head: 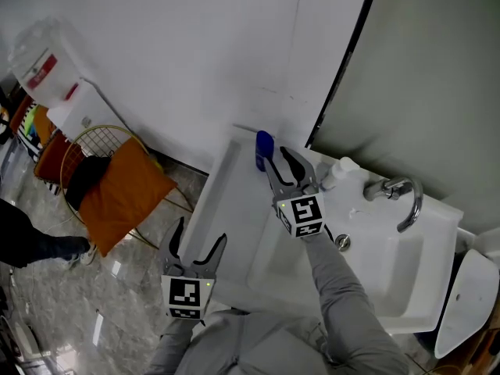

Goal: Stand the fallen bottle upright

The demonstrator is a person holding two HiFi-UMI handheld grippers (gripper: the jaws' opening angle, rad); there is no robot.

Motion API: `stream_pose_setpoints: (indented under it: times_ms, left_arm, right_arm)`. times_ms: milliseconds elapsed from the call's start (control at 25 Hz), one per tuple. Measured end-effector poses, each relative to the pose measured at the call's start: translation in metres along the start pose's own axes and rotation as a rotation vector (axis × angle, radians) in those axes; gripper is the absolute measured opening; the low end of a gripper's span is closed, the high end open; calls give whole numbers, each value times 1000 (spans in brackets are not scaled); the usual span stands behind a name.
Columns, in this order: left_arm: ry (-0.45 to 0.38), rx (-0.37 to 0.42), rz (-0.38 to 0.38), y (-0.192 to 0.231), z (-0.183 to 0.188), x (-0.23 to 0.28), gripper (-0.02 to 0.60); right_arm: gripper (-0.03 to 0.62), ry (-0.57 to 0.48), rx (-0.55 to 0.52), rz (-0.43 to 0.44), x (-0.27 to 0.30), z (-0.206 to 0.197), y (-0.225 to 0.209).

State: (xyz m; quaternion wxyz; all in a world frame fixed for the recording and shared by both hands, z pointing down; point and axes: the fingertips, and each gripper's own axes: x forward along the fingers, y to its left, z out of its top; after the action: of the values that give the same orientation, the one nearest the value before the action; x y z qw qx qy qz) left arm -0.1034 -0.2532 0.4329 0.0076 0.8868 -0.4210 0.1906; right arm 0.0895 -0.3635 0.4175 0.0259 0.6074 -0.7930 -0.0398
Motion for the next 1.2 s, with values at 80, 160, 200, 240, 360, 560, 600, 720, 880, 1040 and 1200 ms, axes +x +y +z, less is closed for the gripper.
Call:
stream_pose_setpoints:
  times_ms: [80, 160, 200, 240, 360, 560, 600, 720, 880, 1040, 1200]
  left_arm:
    - [-16, 0, -3, -3, 4, -4, 422]
    - [-31, -1, -9, -7, 9, -8, 422]
    - [-39, -2, -12, -9, 11, -10, 422]
    - [-48, -3, -15, -11, 14, -11, 422]
    - [-76, -6, -21, -16, 23, -12, 422]
    - [-116, -18, -36, -24, 31, -2, 422]
    - [-118, -20, -38, -26, 31, 0, 422]
    - [-131, -26, -52, -32, 38, 7, 422]
    - [-148, -24, -81, -43, 47, 16, 422]
    - [-167, -17, -100, -51, 56, 27, 421]
    - [-174, -7, -126, -61, 61, 34, 422]
  right_arm:
    - [143, -7, 17, -17, -13, 7, 0]
    - [143, -18, 34, -32, -26, 15, 1]
    - [143, -23, 45, -38, -34, 19, 1]
    - [143, -29, 60, -45, -41, 23, 2]
    - [143, -46, 117, -74, -62, 33, 0]
    - [143, -72, 165, -117, -101, 48, -3]
    - [142, -73, 172, -122, -108, 49, -4]
    - [142, -73, 183, -158, -133, 52, -10]
    - [141, -75, 196, -223, -167, 52, -22]
    - [141, -75, 202, -276, -193, 52, -34]
    - [141, -58, 208, -320, -218, 46, -38]
